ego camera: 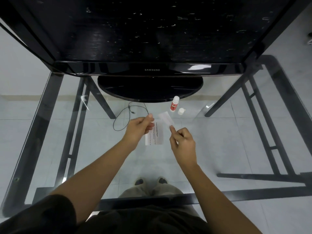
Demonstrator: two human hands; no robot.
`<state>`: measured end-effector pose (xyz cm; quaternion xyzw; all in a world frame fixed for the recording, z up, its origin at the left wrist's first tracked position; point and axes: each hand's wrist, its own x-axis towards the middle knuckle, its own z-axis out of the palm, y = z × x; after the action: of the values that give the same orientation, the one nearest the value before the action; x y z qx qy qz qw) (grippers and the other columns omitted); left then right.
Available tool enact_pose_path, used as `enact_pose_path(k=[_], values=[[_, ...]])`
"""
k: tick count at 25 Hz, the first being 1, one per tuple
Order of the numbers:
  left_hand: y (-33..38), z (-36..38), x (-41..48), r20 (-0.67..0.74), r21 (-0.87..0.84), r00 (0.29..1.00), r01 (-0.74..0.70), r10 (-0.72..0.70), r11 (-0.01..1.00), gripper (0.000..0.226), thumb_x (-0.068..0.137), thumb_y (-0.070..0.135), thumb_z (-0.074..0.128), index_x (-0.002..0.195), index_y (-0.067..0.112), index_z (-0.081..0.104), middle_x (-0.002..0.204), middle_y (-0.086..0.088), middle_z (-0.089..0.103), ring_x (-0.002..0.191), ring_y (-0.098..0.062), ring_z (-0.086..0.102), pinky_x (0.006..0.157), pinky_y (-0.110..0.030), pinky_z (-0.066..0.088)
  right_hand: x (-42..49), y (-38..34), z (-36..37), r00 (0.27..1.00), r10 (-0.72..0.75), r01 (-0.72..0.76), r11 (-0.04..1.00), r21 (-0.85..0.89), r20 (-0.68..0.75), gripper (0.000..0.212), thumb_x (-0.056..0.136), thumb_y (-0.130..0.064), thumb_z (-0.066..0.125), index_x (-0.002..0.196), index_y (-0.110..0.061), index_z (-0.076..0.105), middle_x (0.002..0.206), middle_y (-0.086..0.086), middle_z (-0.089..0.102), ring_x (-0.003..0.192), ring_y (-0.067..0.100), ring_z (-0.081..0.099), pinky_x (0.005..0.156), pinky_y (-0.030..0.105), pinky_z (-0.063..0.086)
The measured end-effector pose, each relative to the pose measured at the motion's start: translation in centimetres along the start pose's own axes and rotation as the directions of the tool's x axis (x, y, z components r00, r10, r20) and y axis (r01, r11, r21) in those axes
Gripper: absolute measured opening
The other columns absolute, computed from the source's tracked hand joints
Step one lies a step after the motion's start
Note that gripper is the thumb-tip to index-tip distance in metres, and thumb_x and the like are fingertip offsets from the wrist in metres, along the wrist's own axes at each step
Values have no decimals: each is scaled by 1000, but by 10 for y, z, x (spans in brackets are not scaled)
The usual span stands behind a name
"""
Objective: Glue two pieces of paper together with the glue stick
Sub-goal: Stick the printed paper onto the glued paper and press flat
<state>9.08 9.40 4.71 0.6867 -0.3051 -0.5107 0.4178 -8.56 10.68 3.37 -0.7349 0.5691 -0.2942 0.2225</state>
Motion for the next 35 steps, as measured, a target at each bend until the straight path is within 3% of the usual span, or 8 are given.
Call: enact_pose_path(k=[6, 10, 13, 18, 22, 25, 31, 35], values=[[22, 4, 1, 13, -42, 991, 136, -136, 990, 19, 81, 25, 68, 81, 6, 69, 82, -9, 71, 70, -14, 67, 65, -20, 52, 5, -15, 11, 990, -136, 142, 980, -137, 48, 36, 82, -8, 67, 117, -4, 61, 91, 21, 61, 86, 35, 61, 66, 46, 60], [28, -9, 11, 19, 35, 995, 93, -94, 995, 14, 81, 15, 67, 72, 5, 67, 73, -6, 68, 65, -11, 63, 62, -18, 50, 3, -21, 7, 997, -65, 60, 993, 97, 43, 46, 80, -34, 69, 119, -11, 61, 102, 9, 58, 97, 20, 52, 84, 28, 46], [41, -26, 19, 209, 138, 977, 16, -44, 990, 18, 81, 15, 69, 63, 13, 65, 73, -2, 69, 68, -10, 64, 61, -16, 48, 20, -18, -5, 959, 271, -209, 878, 431, -85, 32, 88, -30, 60, 118, -19, 61, 102, -2, 57, 92, 8, 54, 76, 7, 43], [52, -38, 31, 342, 346, 939, -83, -43, 935, 17, 82, 22, 68, 71, 9, 68, 90, -3, 73, 84, -15, 67, 76, -24, 54, 47, -8, -15, 829, 376, -538, 739, 406, 414, 14, 86, -26, 63, 99, -26, 69, 95, -11, 69, 90, 3, 64, 78, 17, 47], [46, -35, 27, 289, 277, 957, -68, -16, 959, 8, 82, 21, 68, 83, 12, 68, 97, -6, 73, 91, -18, 67, 84, -29, 54, 46, -7, -9, 819, 421, -572, 658, 490, 391, 10, 81, -20, 70, 81, -29, 69, 83, -11, 72, 79, 3, 68, 66, 16, 47], [24, -33, 13, 189, 101, 982, -11, -8, 995, 33, 80, 13, 69, 112, 13, 59, 93, -7, 72, 87, -14, 68, 79, -25, 55, 41, -3, -1, 802, 464, -597, 630, 496, 376, 11, 81, -19, 70, 78, -29, 68, 88, -4, 73, 78, 5, 68, 66, 18, 48], [-39, -19, -20, 28, 113, 995, -95, 92, 989, 49, 80, 4, 67, 124, 21, 52, 92, -3, 72, 84, -10, 68, 82, -27, 55, 19, 9, 18, 832, 415, -527, 798, 293, 367, 32, 84, -21, 66, 115, -17, 60, 105, 8, 70, 84, 14, 64, 83, 30, 53], [-53, -12, -20, -25, 312, 974, -208, 227, 927, 45, 83, 7, 64, 126, 12, 53, 105, -9, 70, 86, -9, 64, 82, -12, 46, 7, 15, 29, 853, 355, -470, 840, 270, 383, 42, 87, -19, 62, 127, -20, 53, 111, 6, 68, 84, 9, 61, 79, 16, 51]])
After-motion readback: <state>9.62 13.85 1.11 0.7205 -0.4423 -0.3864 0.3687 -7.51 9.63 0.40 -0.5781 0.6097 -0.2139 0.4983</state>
